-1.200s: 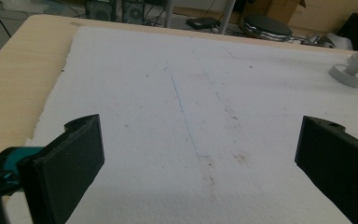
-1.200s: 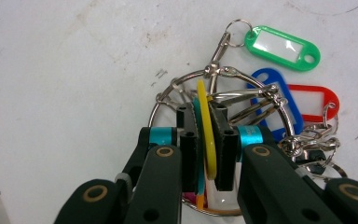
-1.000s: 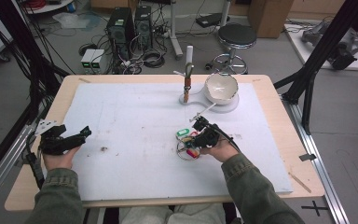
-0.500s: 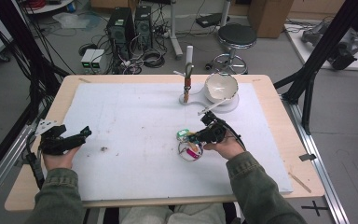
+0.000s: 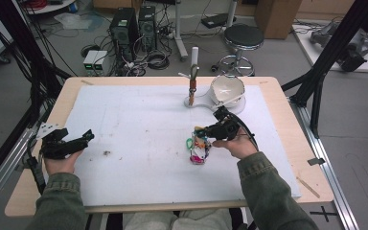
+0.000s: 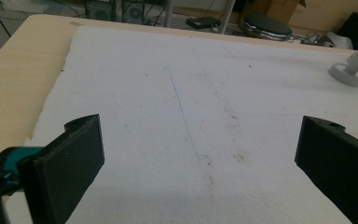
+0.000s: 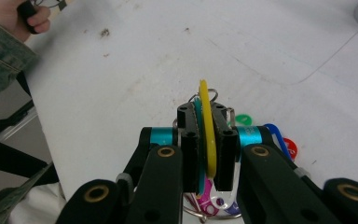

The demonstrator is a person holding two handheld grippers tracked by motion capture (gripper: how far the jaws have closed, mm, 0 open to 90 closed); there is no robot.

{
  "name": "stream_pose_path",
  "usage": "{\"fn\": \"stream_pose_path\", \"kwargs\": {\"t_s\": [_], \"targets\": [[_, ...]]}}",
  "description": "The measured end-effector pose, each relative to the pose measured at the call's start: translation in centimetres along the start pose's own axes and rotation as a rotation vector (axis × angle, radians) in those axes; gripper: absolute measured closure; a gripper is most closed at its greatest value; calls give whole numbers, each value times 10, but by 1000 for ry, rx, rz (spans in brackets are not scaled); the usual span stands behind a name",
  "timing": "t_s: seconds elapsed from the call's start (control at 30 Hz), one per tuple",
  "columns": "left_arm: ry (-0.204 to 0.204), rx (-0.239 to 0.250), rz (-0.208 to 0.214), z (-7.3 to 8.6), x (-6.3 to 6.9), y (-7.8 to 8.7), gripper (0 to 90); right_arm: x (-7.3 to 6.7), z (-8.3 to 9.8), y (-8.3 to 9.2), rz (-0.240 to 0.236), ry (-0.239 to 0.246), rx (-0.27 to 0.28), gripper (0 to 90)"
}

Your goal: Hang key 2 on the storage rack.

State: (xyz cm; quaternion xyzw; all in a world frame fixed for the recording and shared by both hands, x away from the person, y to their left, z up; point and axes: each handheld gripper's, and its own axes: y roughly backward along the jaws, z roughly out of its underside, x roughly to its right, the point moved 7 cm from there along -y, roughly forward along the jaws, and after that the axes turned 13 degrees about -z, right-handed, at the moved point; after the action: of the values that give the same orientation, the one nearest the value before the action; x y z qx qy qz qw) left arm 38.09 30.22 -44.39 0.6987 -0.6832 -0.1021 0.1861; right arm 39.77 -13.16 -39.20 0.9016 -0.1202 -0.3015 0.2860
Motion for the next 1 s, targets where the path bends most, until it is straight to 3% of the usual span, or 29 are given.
{"fn": "stream_pose_path", "kwargs": {"t_s": [0.37, 1.0], "targets": [[0, 0, 0, 0, 0, 0, 17, -9, -15, 12, 6, 24, 48, 848], [4, 2, 3, 0, 0, 1, 17, -29, -41, 25, -37, 48, 129, 847]]}}
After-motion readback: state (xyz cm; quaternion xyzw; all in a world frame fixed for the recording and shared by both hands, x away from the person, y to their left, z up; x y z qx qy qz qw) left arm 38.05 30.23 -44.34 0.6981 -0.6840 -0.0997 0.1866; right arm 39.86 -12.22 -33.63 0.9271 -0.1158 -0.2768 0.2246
